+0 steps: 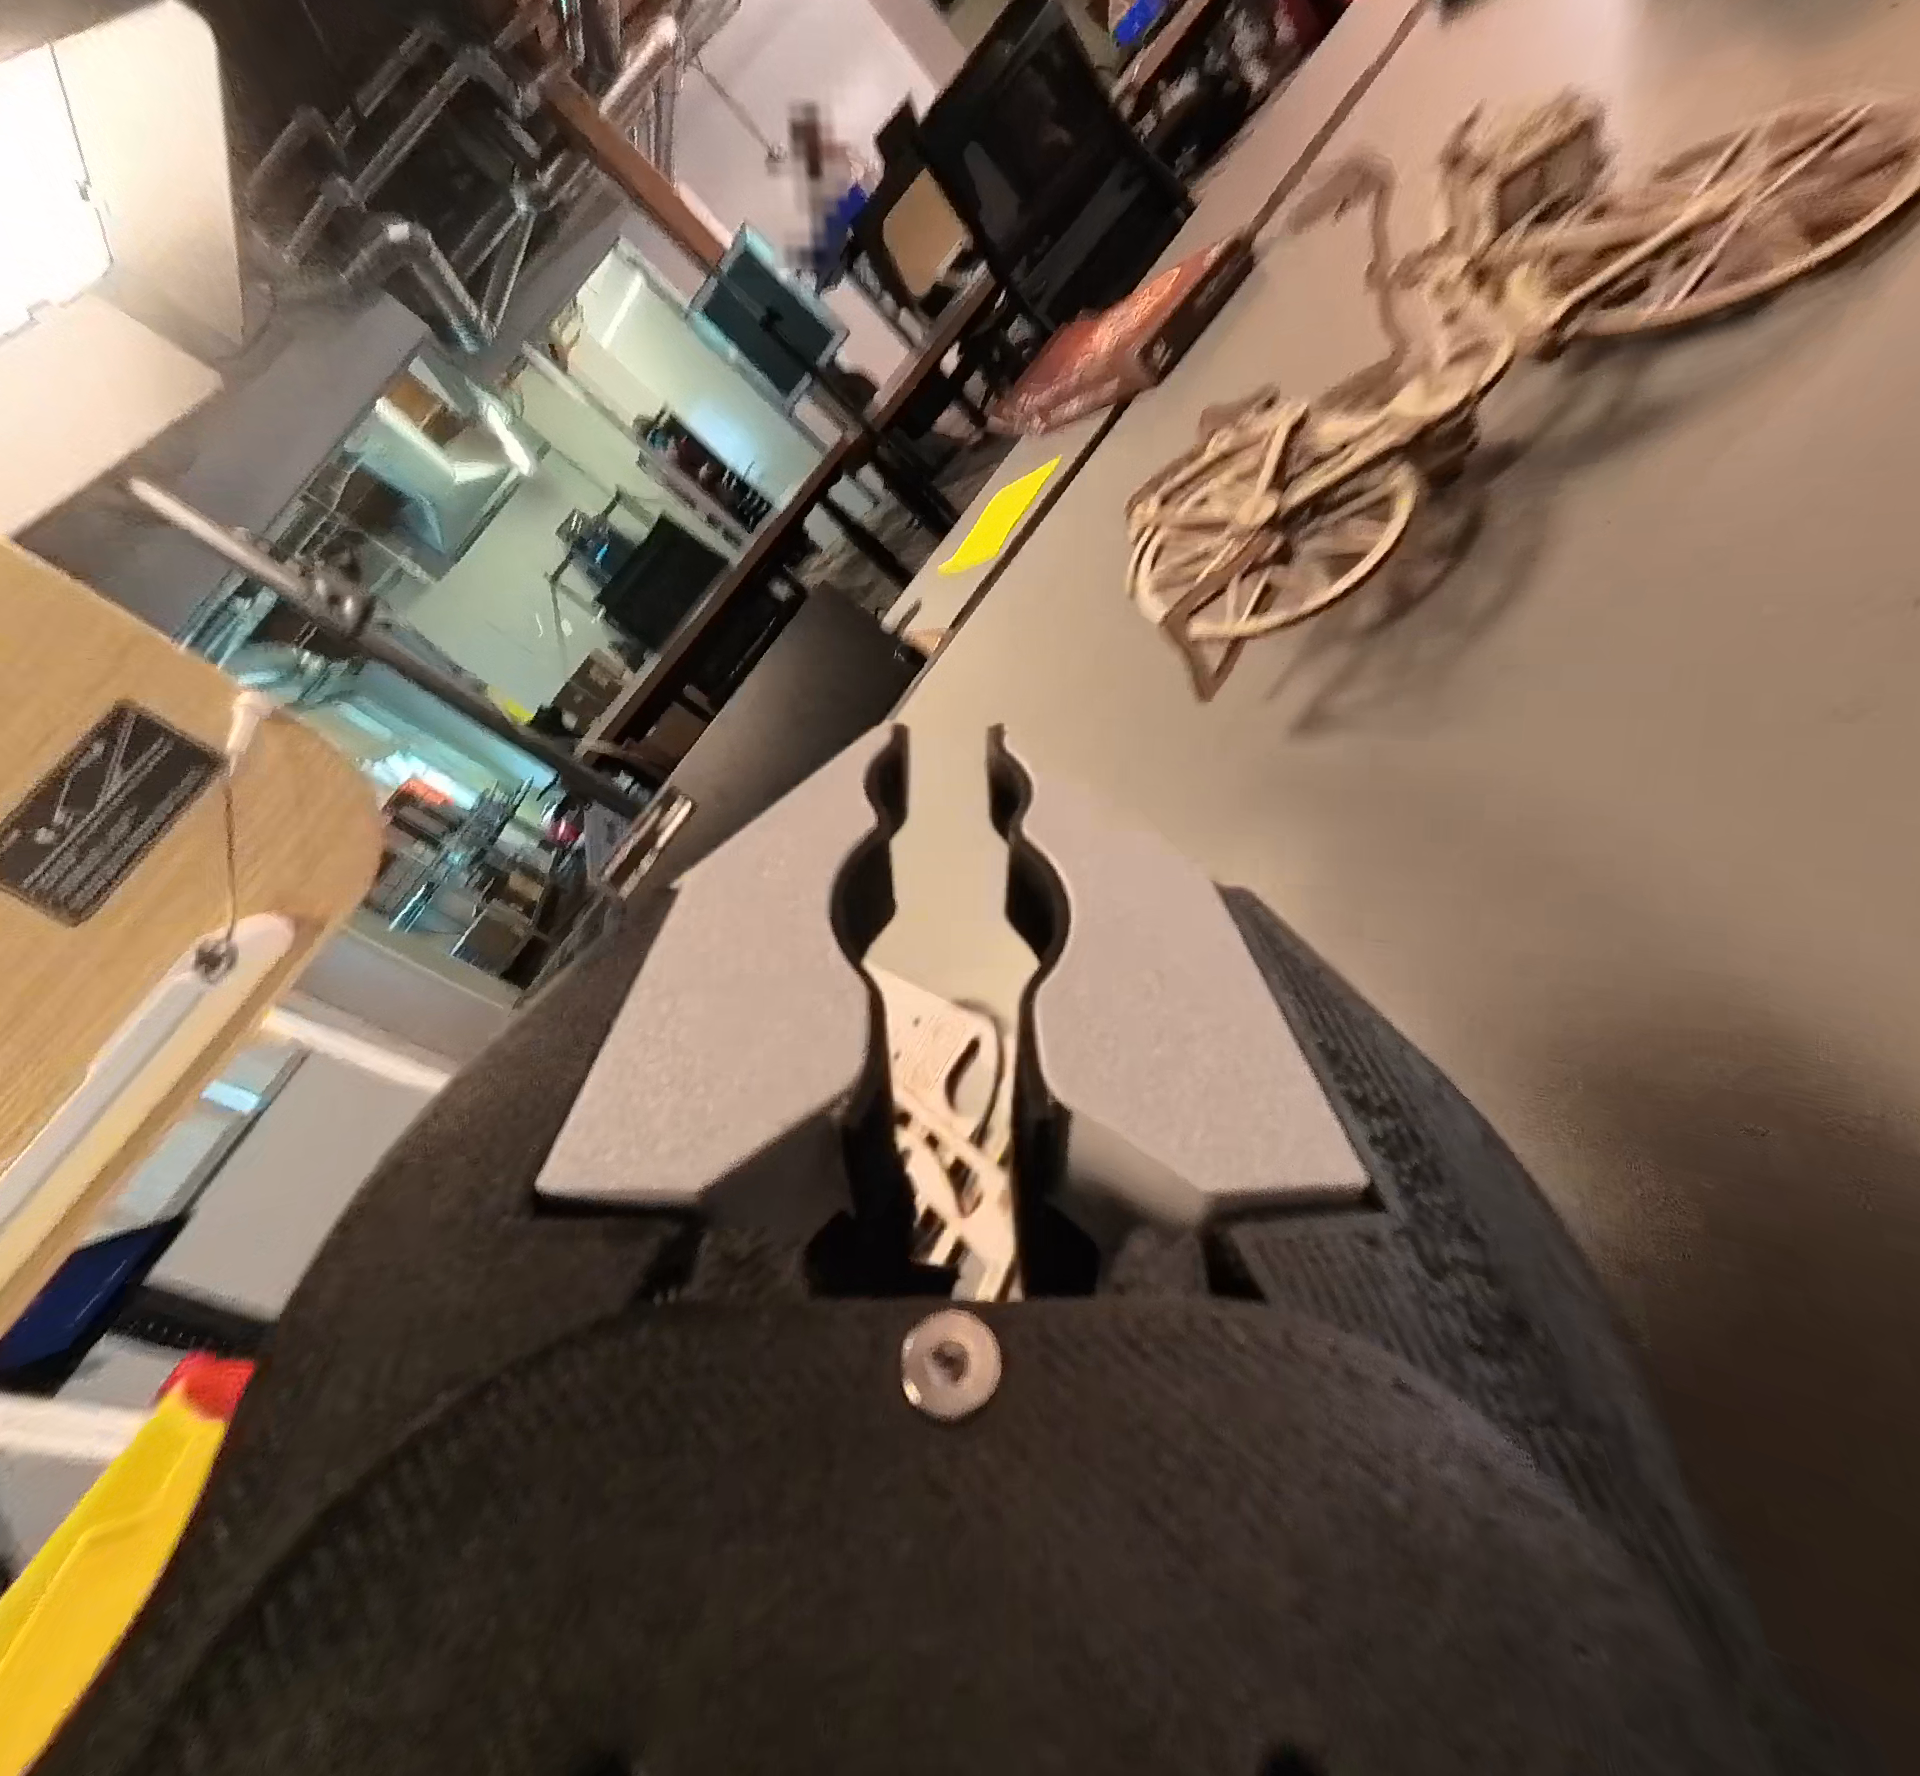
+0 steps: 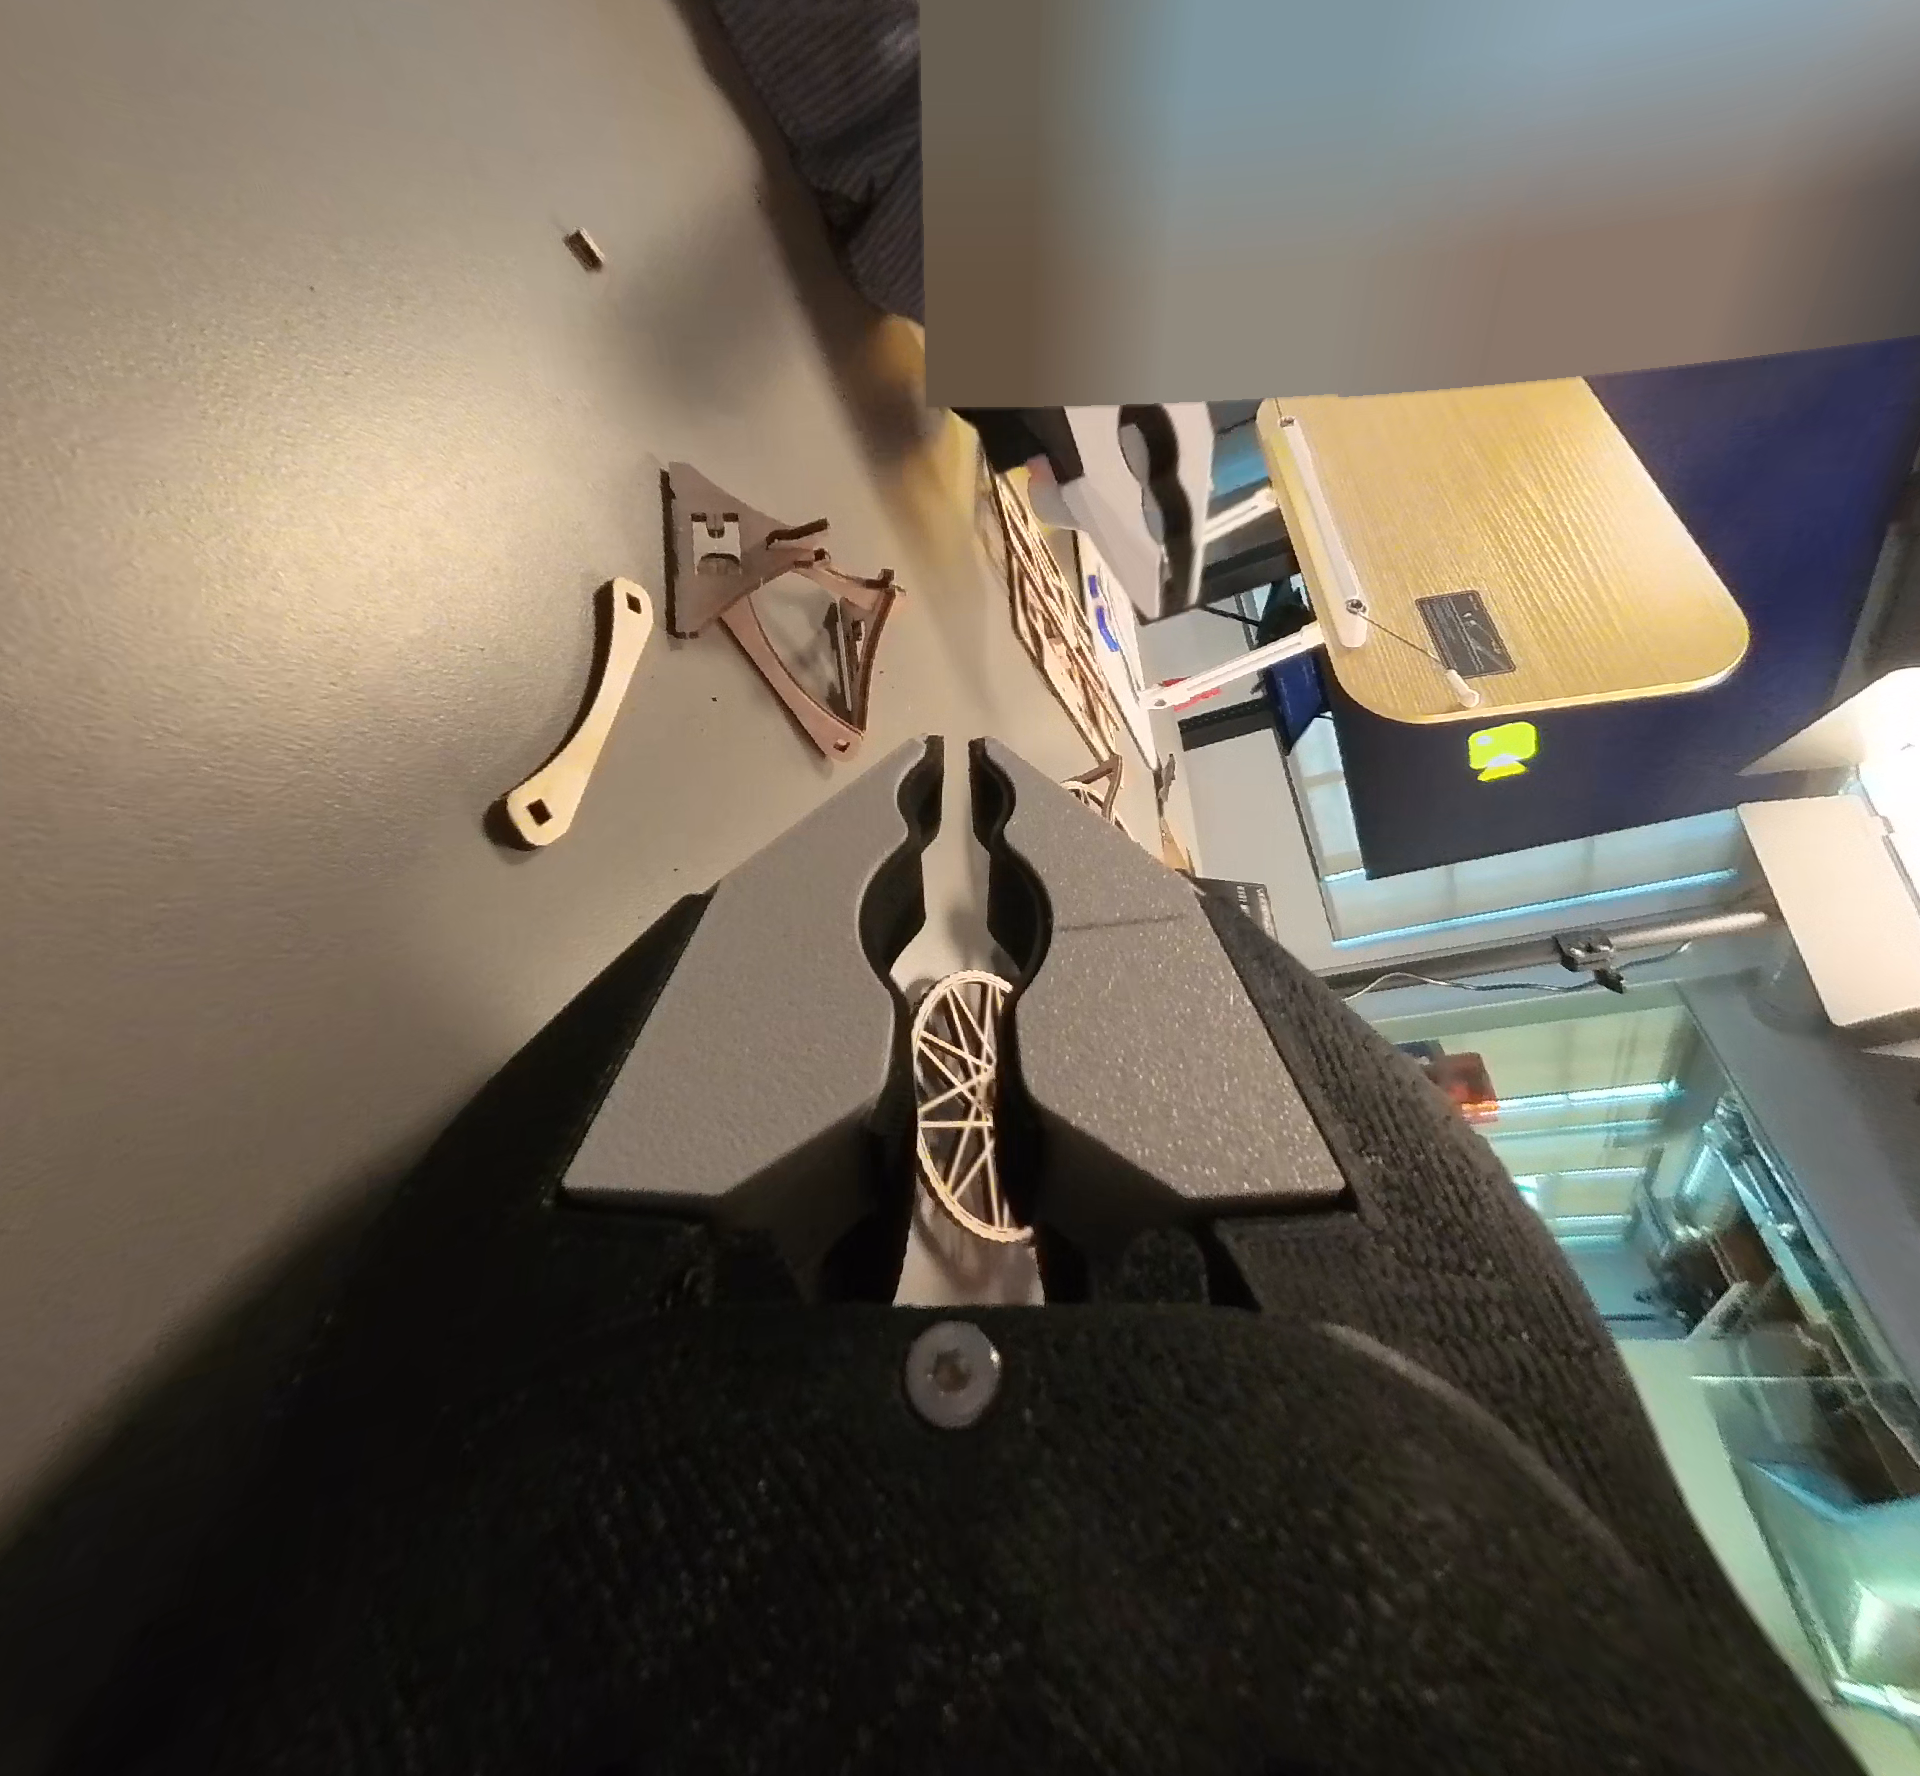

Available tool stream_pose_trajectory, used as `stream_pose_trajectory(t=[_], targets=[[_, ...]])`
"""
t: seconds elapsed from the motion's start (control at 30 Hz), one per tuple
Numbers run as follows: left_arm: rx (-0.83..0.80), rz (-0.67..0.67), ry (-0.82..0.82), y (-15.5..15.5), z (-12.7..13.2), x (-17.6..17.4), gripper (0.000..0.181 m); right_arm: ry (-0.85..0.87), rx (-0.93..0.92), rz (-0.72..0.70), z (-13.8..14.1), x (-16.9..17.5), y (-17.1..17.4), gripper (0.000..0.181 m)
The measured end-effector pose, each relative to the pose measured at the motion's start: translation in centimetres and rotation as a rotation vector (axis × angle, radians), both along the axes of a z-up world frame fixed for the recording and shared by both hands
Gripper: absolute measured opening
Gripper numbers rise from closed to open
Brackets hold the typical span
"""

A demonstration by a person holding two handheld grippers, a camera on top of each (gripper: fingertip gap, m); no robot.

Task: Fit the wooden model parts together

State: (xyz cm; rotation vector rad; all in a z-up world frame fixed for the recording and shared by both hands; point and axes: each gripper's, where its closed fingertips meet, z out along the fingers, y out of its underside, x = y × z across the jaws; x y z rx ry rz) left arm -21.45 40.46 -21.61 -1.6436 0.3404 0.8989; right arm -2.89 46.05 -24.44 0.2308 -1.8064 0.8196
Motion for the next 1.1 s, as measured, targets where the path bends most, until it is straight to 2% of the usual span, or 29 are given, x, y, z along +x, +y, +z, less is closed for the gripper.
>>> stream_pose_trajectory(t=[0.1,0.17,0.27,0.3,0.33,0.37,0.4,0.43,0.57,0.7,0.77,0.8,0.83,0.87,0.93,1.0,1.03,1.07,1.1], targets=[[0.091,-0.207,-0.083,0.5,1.6,5.1,0.023,0.005,-0.027,-0.011,0.4,-0.1,0.1,0.005],[0.117,-0.317,-0.178,0.6,2.0,8.1,0.038,-0.002,-0.097,0.017,1.3,0.2,-0.1,0.013],[0.142,-0.405,-0.329,1.2,2.3,10.8,0.084,-0.072,-0.266,0.050,2.8,0.5,-0.3,0.041],[0.164,-0.415,-0.373,1.4,2.6,11.2,0.105,-0.098,-0.339,0.042,3.4,0.3,-0.1,0.058],[0.206,-0.408,-0.418,1.6,3.1,11.2,0.129,-0.117,-0.428,0.020,4.2,-0.2,0.3,0.086],[0.262,-0.387,-0.446,1.8,3.7,10.9,0.149,-0.144,-0.514,-0.012,4.8,-0.8,0.7,0.123],[0.313,-0.372,-0.456,1.8,4.2,10.6,0.157,-0.184,-0.574,-0.042,5.0,-1.3,1.2,0.146],[0.358,-0.367,-0.435,1.6,4.8,10.4,0.157,-0.207,-0.614,-0.068,5.1,-1.7,1.6,0.159],[0.470,-0.253,-0.271,0.4,6.6,8.5,0.157,-0.138,-0.676,-0.098,6.2,-2.2,2.8,0.159],[0.478,-0.088,-0.109,-0.7,7.3,6.3,0.157,-0.003,-0.654,-0.154,7.2,-2.5,4.0,0.160],[0.404,0.036,0.008,-1.0,6.8,4.9,0.157,0.032,-0.654,-0.227,7.4,-3.1,5.3,0.159],[0.334,0.109,0.059,-1.1,6.1,4.0,0.156,0.052,-0.647,-0.269,7.5,-3.4,6.1,0.157],[0.274,0.166,0.108,-1.2,5.5,3.2,0.149,0.075,-0.623,-0.312,7.4,-3.8,6.9,0.144],[0.228,0.183,0.150,-1.2,5.1,3.1,0.131,0.095,-0.584,-0.355,7.1,-4.1,7.6,0.124],[0.151,0.146,0.188,-0.7,4.1,3.7,0.077,0.096,-0.495,-0.417,6.1,-4.5,8.5,0.076],[0.111,0.144,0.184,-0.4,3.3,3.7,0.059,0.083,-0.442,-0.436,5.4,-4.6,8.7,0.037],[0.102,0.140,0.170,-0.3,3.0,3.6,0.045,0.071,-0.437,-0.425,5.1,-4.5,8.6,0.025],[0.115,0.144,0.147,-0.3,3.0,3.4,0.013,0.057,-0.441,-0.413,5.0,-4.4,8.5,0.018],[0.132,0.143,0.110,-0.4,3.0,3.3,0.000,0.053,-0.451,-0.421,5.0,-4.5,8.6,0.014]])
